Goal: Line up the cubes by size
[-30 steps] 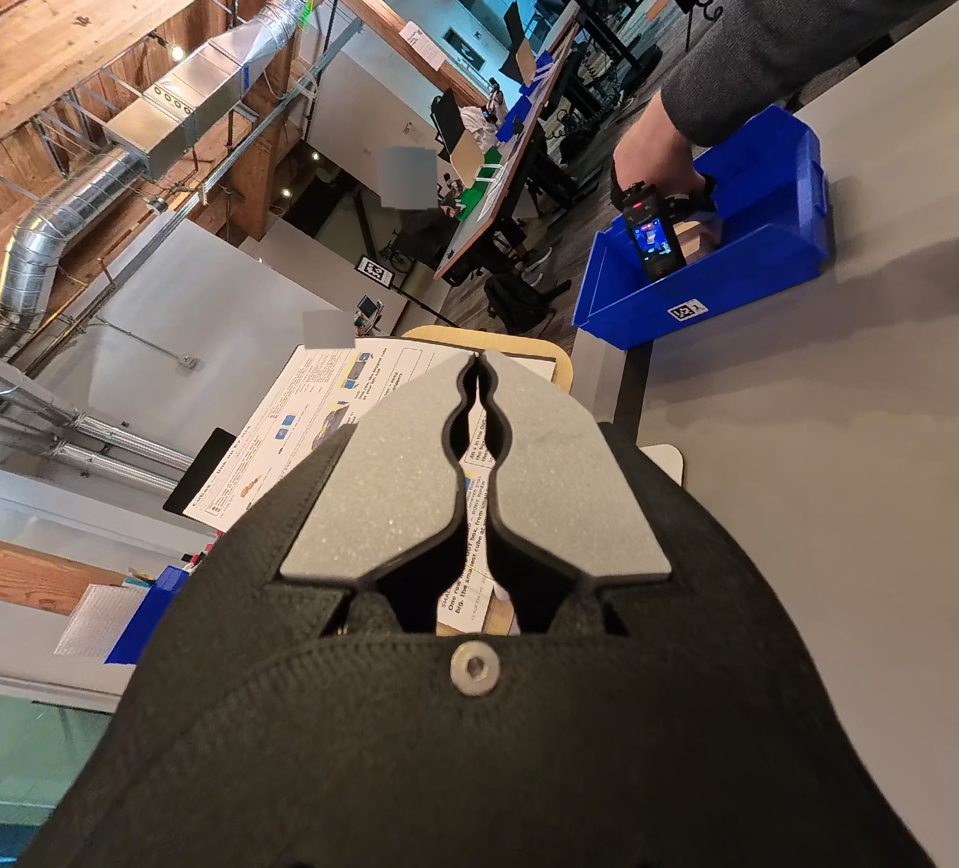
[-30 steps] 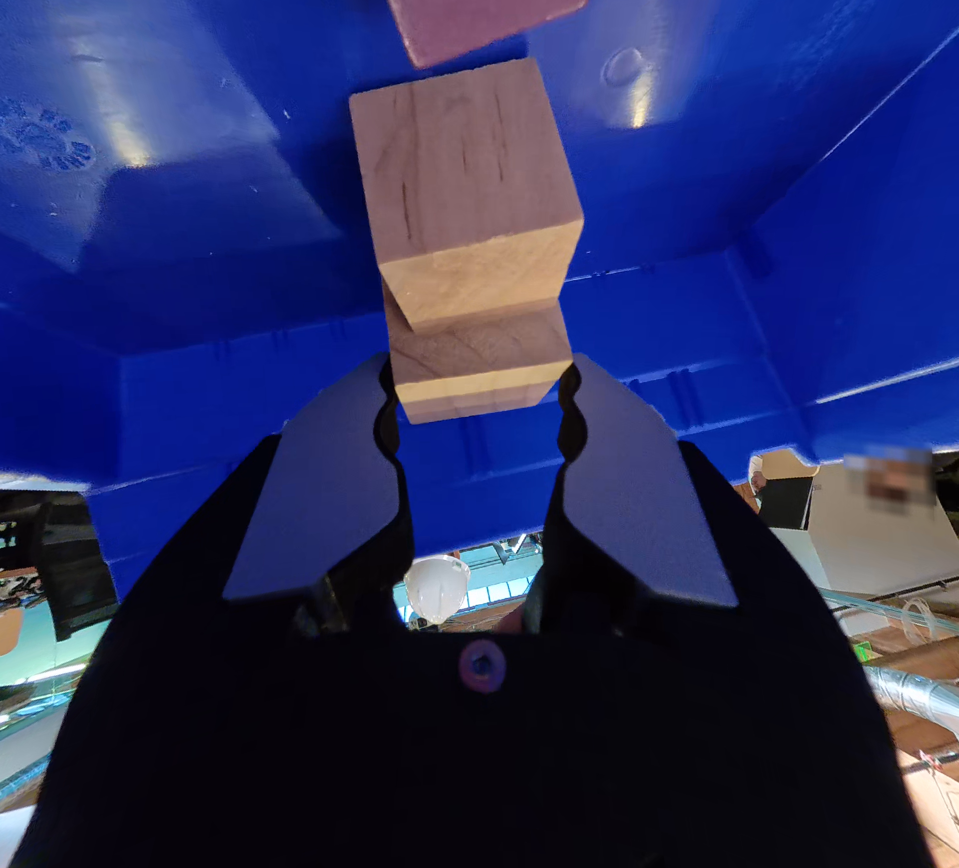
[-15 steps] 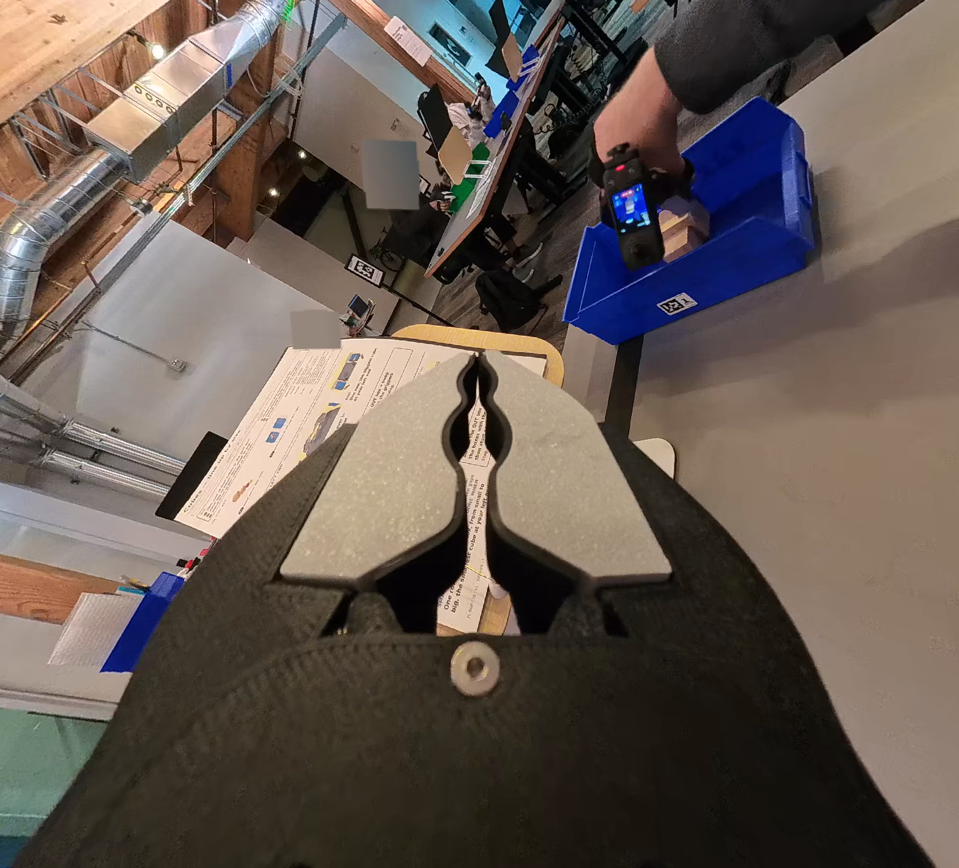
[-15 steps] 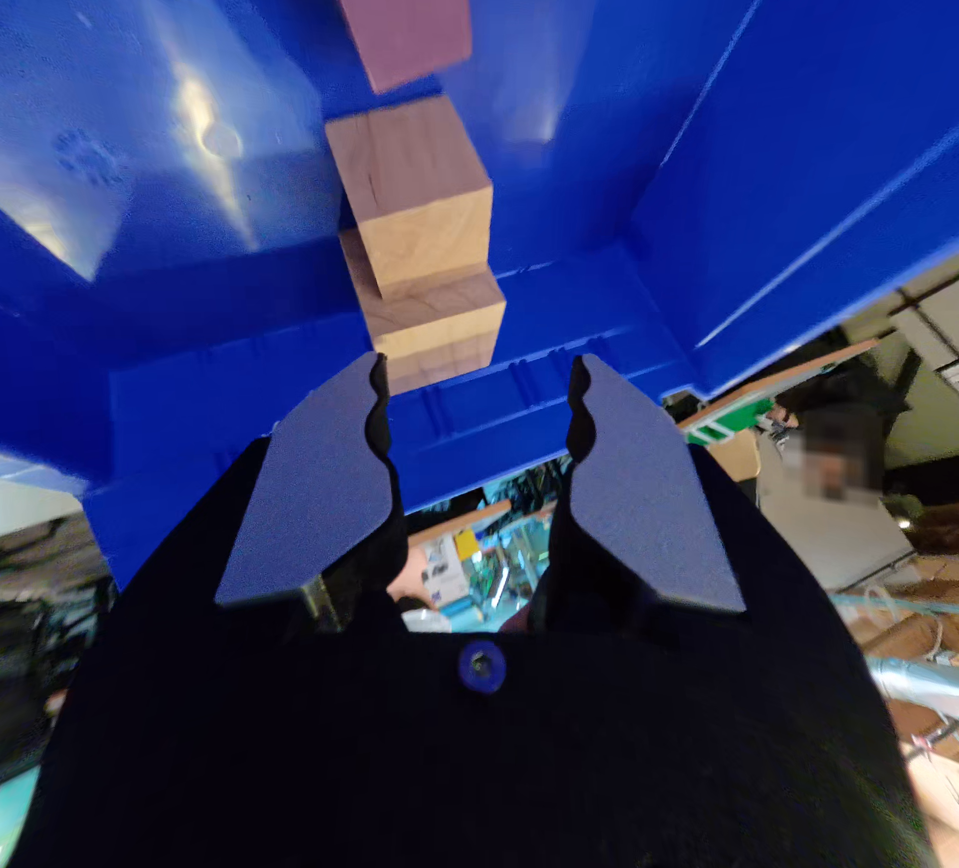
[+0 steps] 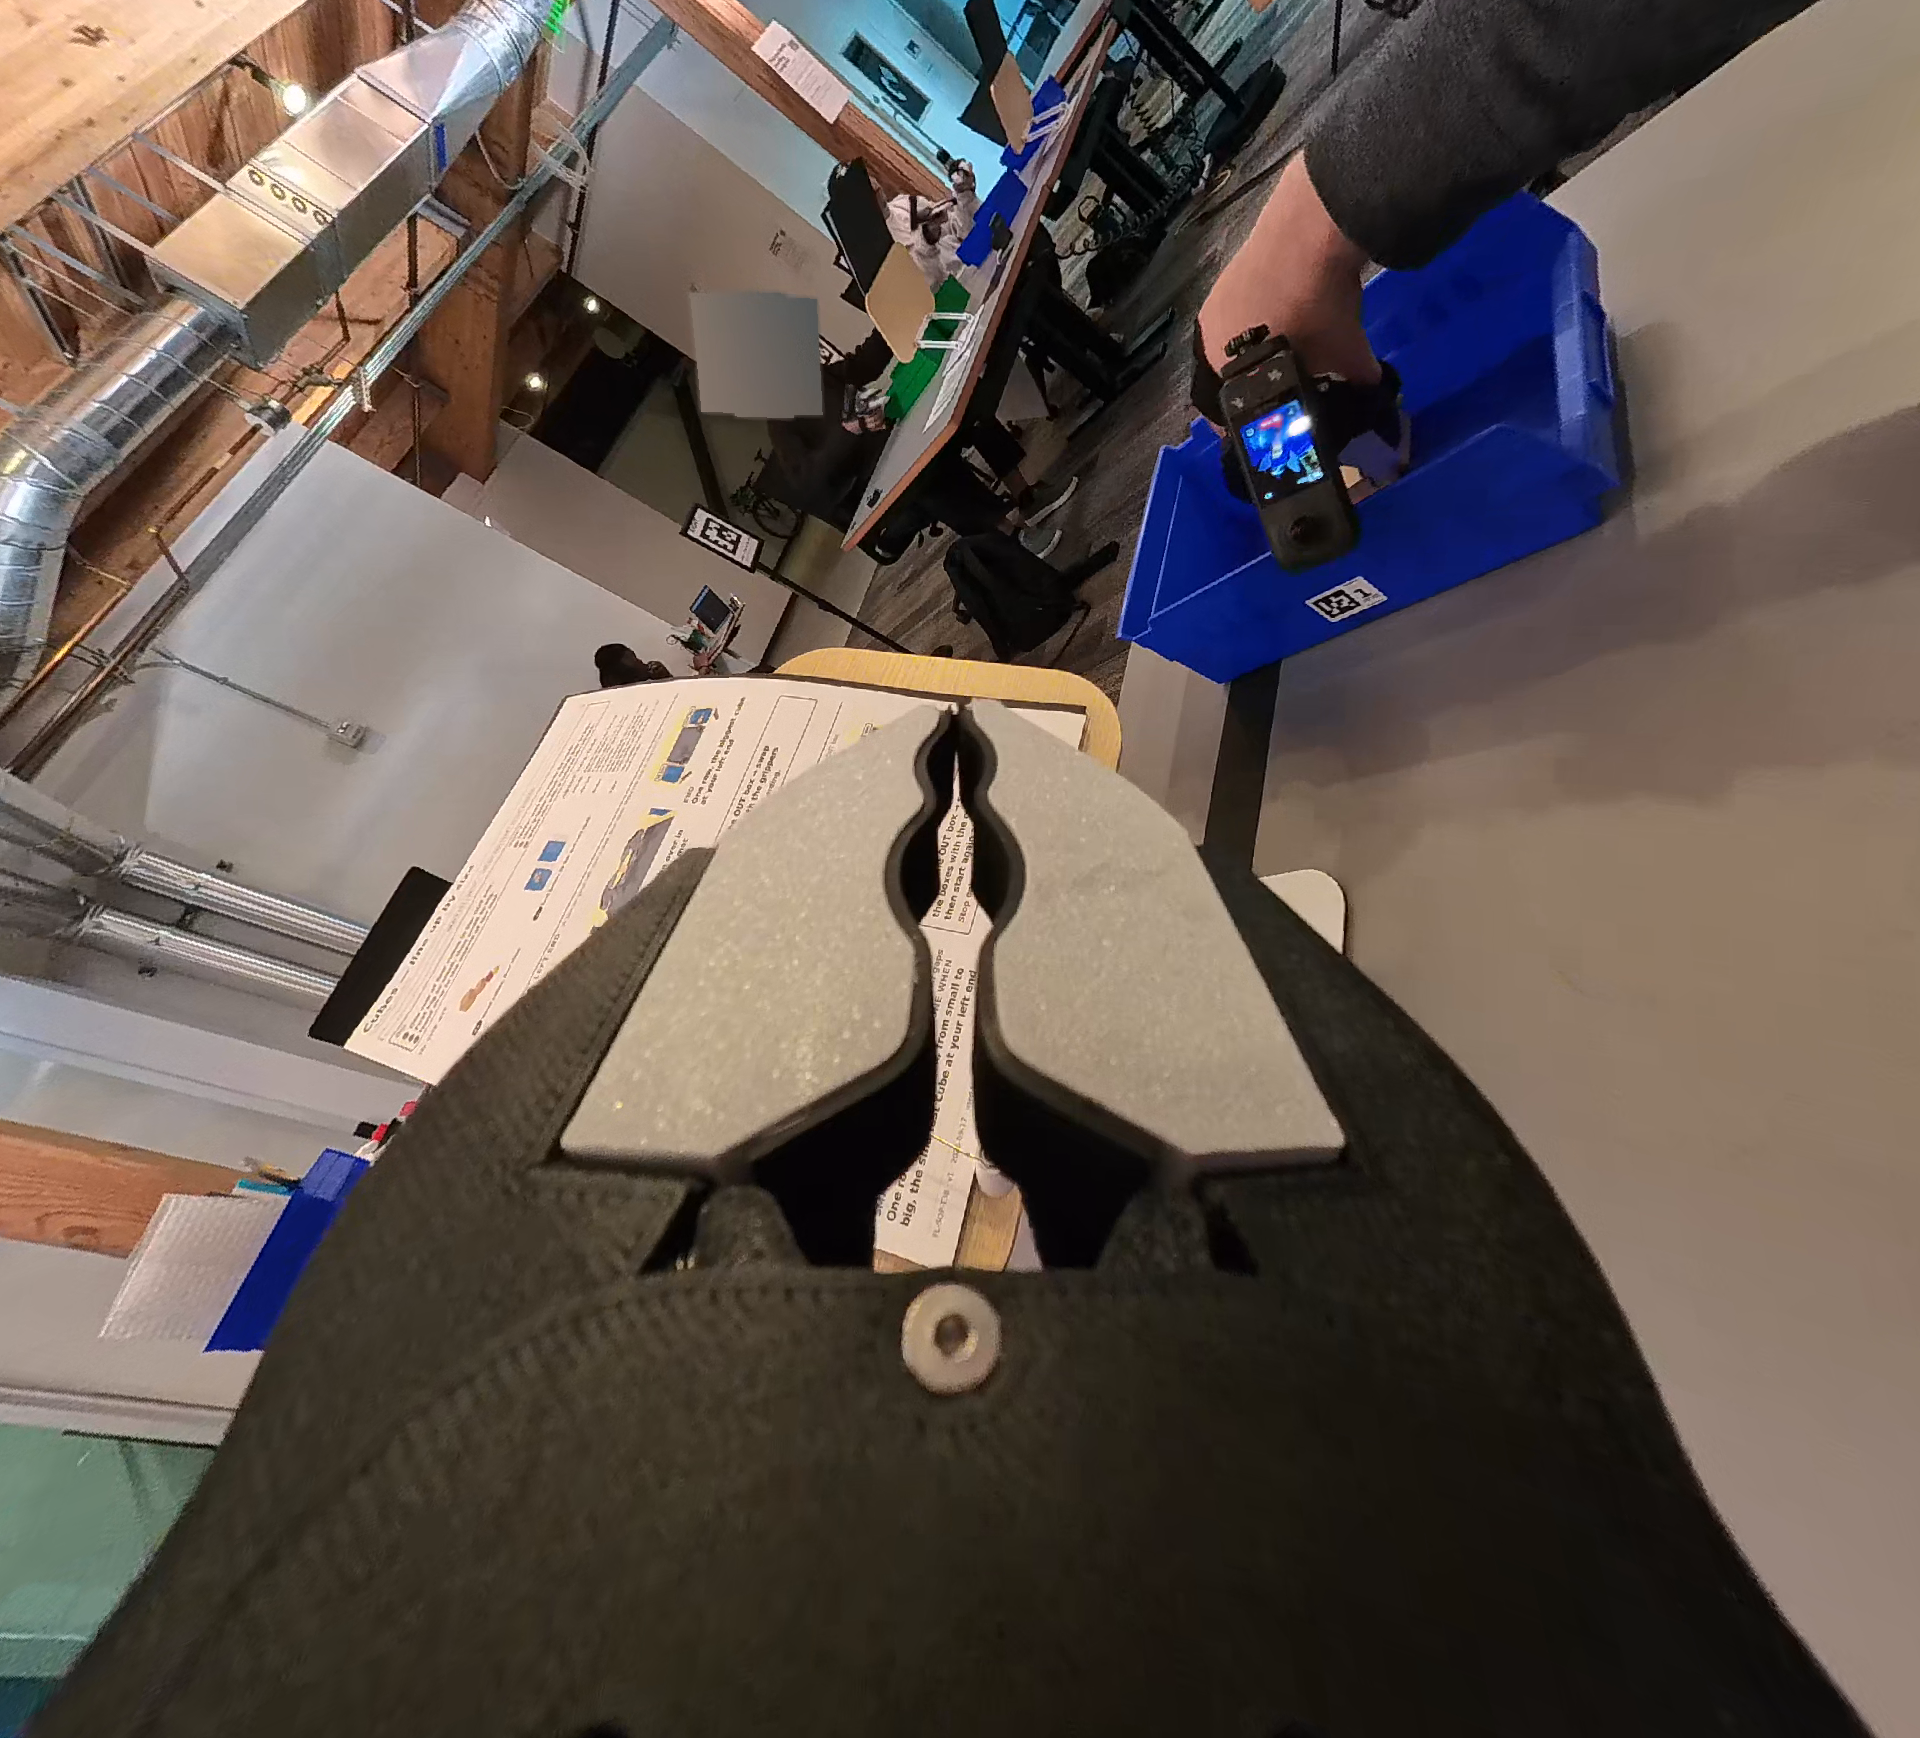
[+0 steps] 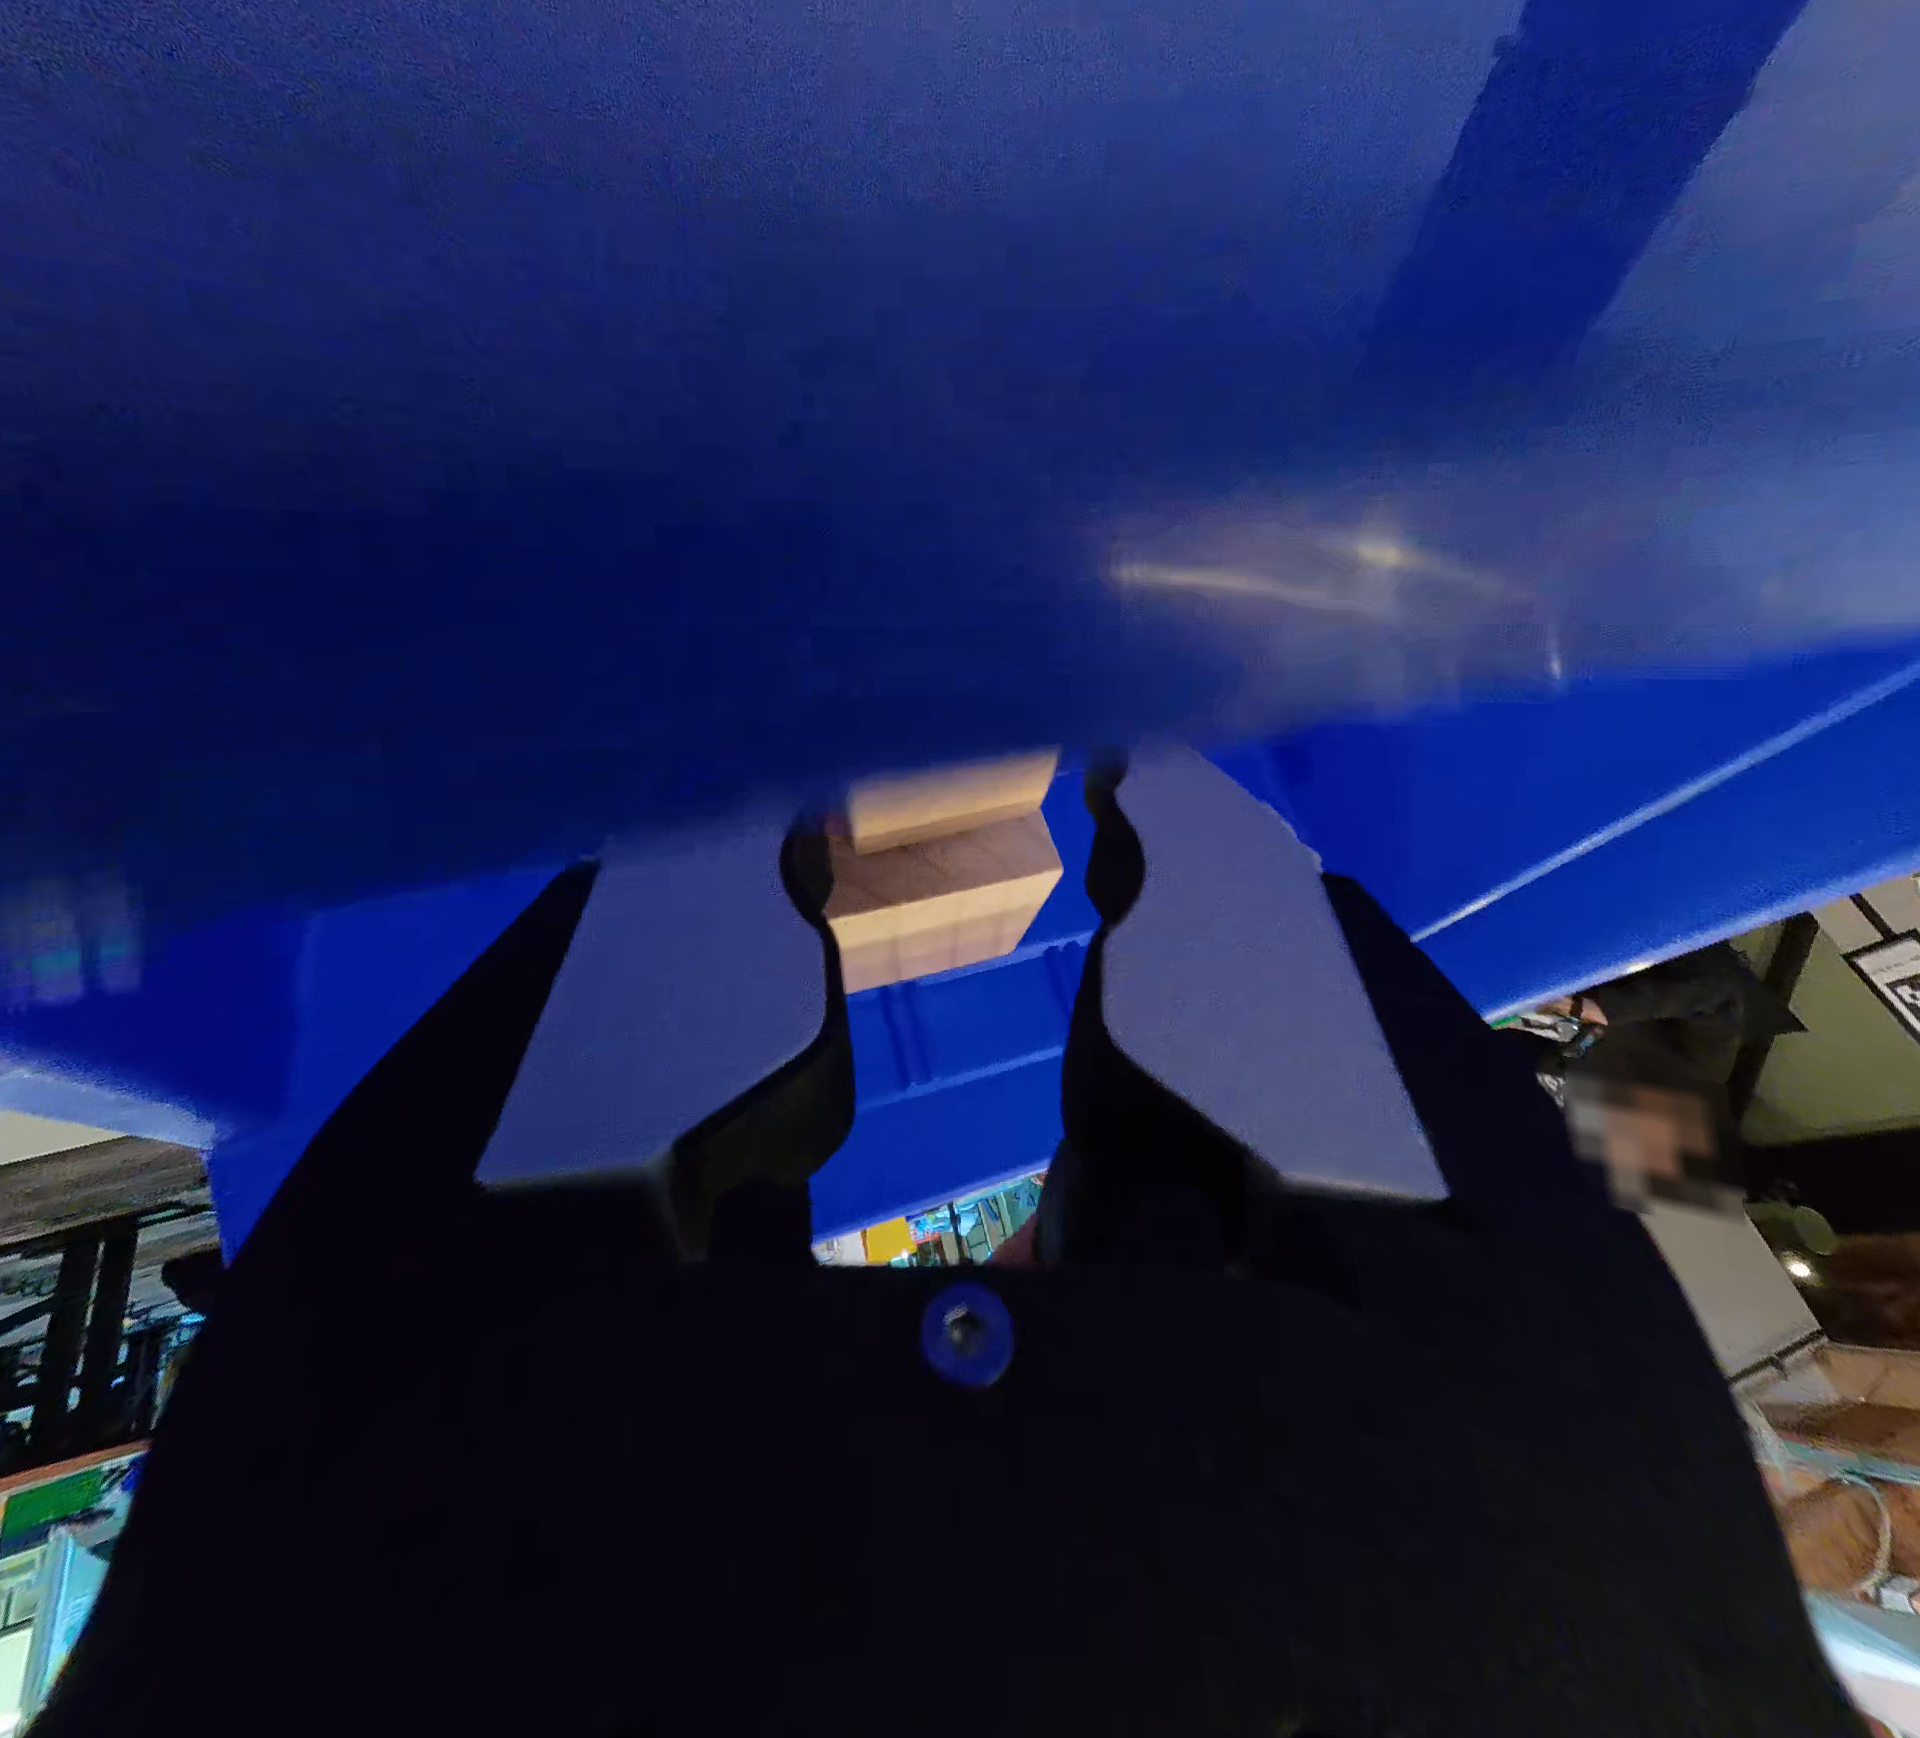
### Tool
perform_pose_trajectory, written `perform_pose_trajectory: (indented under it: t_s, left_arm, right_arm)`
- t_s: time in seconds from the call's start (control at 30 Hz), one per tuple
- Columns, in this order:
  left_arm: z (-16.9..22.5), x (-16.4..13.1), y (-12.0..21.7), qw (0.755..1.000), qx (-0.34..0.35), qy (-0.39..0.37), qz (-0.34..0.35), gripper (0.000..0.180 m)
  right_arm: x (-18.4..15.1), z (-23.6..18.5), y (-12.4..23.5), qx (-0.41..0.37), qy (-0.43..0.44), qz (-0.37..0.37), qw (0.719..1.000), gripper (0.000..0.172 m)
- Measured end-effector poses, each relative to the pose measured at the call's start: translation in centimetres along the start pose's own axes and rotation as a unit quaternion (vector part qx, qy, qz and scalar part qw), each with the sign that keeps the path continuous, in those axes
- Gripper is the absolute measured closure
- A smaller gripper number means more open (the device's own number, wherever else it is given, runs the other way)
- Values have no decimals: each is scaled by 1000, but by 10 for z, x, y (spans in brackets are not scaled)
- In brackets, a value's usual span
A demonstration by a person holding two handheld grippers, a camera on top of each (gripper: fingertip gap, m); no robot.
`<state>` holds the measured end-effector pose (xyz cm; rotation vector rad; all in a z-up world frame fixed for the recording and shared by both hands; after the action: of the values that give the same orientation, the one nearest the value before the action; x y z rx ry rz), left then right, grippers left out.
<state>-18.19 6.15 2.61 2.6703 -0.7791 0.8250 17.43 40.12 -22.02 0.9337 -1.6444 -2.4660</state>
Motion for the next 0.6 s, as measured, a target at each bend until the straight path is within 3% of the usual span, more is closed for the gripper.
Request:
perform_pose_trajectory:
  t_s: [0.3, 0.5, 0.6]
  left_arm:
    - [2, 0, -2, 1000, -6, -5, -5, 180]
    - [4, 1, -3, 1000, -11, -7, -6, 180]
    - [4, 0, -5, 1000, -13, -8, -8, 180]
  right_arm:
    - [2, -1, 3, 11, -1, 6, 1000, 130]
    - [-5, -1, 3, 13, -14, -3, 1000, 108]
    - [-4, 0, 0, 8, -9, 5, 1000, 121]
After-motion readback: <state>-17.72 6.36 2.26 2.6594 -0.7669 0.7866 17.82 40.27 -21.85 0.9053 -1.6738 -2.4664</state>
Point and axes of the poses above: each gripper's, where its closed fingertips meet, y back along the fingers, x out of its top, z = x × y across the jaws, the point moved 8 cm from there along y, back along the fingers, and after that the axes turned 1 degree about x, right-handed, at the moved point
